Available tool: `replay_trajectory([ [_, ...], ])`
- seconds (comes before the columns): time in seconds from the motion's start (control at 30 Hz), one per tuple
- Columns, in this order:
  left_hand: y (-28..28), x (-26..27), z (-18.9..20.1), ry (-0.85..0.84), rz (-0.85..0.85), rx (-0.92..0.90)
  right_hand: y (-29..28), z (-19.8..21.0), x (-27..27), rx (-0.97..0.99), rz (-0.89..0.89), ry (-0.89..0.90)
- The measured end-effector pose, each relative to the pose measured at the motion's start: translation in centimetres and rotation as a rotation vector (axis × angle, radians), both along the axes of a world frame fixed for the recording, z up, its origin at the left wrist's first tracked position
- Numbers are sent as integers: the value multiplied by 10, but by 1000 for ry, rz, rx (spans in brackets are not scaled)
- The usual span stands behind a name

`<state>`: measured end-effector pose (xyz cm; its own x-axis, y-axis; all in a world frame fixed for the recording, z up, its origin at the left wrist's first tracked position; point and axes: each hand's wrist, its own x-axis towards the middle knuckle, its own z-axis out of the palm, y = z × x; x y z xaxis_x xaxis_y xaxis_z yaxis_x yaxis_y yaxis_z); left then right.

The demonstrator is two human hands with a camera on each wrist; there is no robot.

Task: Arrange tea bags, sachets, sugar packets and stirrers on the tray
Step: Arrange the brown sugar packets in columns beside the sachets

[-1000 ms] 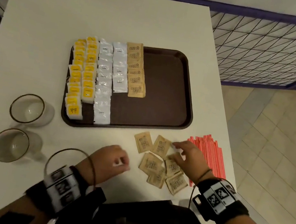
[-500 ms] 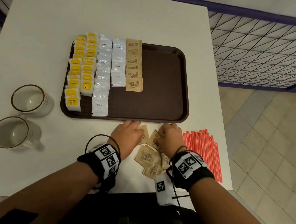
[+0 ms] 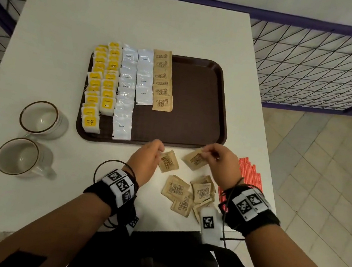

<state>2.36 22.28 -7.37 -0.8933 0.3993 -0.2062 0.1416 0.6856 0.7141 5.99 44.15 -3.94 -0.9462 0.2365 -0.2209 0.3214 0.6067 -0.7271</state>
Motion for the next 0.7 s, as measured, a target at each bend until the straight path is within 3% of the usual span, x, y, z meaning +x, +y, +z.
replay_trajectory([
  [0.17,-30,-16,34,-157,135,298,6,50,-3,-305,-25,-72],
  [0.4,-38,-35,95,-306,174,519,-37,79,-16,-557,266,-264],
  [0.6,-30,-31,96,-427,241,694,-78,71,-17,-689,112,-170],
  [0.7,-30,-21,83,-756,338,1018,-84,67,-14,-726,39,-90],
])
